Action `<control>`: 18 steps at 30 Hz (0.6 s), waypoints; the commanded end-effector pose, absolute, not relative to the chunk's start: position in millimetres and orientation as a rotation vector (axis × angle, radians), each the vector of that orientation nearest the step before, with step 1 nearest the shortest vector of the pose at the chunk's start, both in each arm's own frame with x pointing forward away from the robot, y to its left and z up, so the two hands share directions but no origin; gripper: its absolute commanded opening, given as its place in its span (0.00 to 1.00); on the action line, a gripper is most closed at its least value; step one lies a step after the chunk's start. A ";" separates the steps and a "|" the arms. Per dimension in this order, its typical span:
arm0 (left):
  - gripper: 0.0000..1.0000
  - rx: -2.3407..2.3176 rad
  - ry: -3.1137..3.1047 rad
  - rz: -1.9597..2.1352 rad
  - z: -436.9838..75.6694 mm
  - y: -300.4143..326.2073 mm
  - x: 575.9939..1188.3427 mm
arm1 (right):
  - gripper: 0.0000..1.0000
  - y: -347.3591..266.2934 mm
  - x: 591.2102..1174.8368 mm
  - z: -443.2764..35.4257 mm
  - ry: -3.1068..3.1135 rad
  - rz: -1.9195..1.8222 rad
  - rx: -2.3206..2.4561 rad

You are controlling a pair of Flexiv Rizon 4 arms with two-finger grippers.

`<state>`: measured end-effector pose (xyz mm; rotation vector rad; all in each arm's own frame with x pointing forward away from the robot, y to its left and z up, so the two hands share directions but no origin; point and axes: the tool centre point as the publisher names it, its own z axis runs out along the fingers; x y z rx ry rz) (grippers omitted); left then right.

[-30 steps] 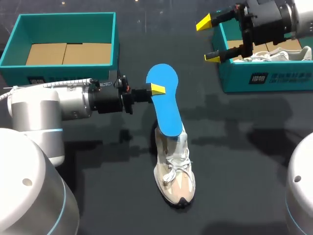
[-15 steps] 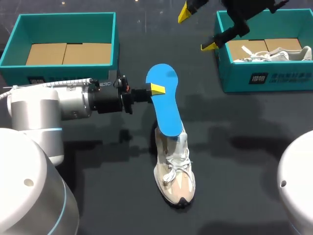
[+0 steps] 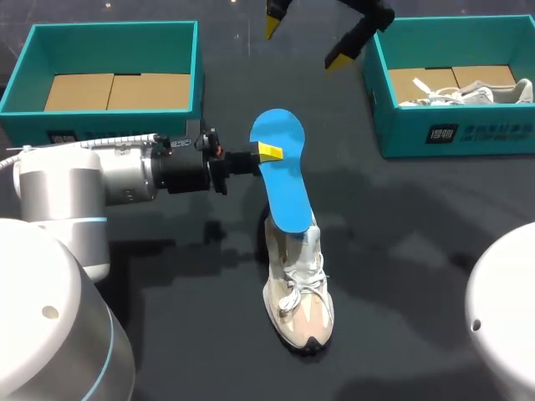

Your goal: Take the shoe out of the shoebox, open the shoe tongue, remove and reinsert the insole, then place the shoe into the shoebox

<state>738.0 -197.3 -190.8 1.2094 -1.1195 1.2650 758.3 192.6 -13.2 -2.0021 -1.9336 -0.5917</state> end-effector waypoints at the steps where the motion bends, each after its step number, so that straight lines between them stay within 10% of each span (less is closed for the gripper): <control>1: 0.00 1.210 -1.120 1.266 -190.9 -197.2 737.0 | 1.00 203.7 755.7 -9.0 -2.160 -0.223 -2.243; 18: 0.00 1.210 -1.120 1.266 -190.9 -197.2 737.0 | 1.00 234.4 745.8 -7.0 -2.228 -0.092 -2.305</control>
